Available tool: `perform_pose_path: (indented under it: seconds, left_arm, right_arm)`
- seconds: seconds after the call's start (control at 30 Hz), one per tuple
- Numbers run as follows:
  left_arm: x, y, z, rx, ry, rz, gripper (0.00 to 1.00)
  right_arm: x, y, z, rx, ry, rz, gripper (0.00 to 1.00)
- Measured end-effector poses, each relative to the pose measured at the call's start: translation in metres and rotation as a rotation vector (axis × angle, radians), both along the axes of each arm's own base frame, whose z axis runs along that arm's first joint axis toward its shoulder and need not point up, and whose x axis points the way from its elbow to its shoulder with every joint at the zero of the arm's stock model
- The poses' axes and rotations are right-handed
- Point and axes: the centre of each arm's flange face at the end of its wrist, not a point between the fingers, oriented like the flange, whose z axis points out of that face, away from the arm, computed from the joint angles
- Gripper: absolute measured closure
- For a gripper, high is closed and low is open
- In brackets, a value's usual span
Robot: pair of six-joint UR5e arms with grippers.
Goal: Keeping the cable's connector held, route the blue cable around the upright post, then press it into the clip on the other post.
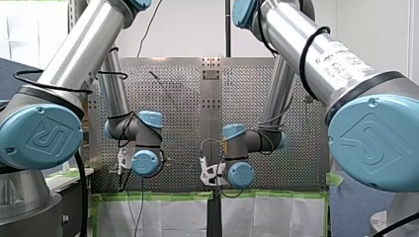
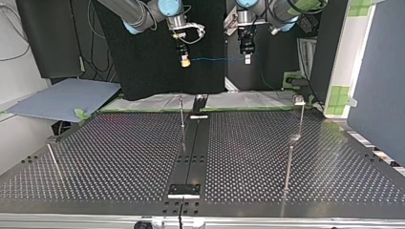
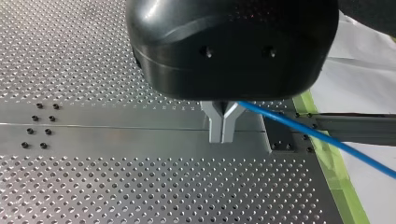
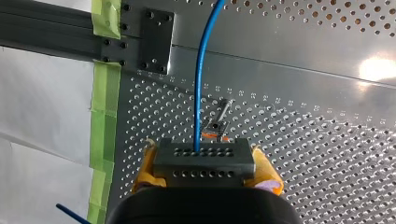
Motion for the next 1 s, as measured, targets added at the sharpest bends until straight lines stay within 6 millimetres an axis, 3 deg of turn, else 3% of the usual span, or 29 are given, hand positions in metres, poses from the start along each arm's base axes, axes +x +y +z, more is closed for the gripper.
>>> perform_pose_path:
  seconds: [0.27, 0.37, 0.67, 1.0]
  left_arm:
    - [0.0, -0.002, 0.0, -0.005, -0.003, -0.007, 1.0]
    - [0.0, -0.007, 0.005, -0.03, -0.025, -0.022, 1.0]
    - [0.004, -0.006, 0.029, -0.098, -0.043, -0.015, 1.0]
    - [0.021, -0.004, 0.066, -0.114, -0.076, 0.023, 1.0]
  right_arm:
    - [-0.002, -0.001, 0.001, 0.0, 0.006, -0.007, 1.0]
    - [-0.009, -0.01, 0.009, -0.004, 0.014, -0.042, 1.0]
    - [-0.006, -0.024, 0.051, 0.026, -0.063, -0.043, 1.0]
    - [0.021, -0.04, 0.117, 0.007, -0.151, 0.046, 1.0]
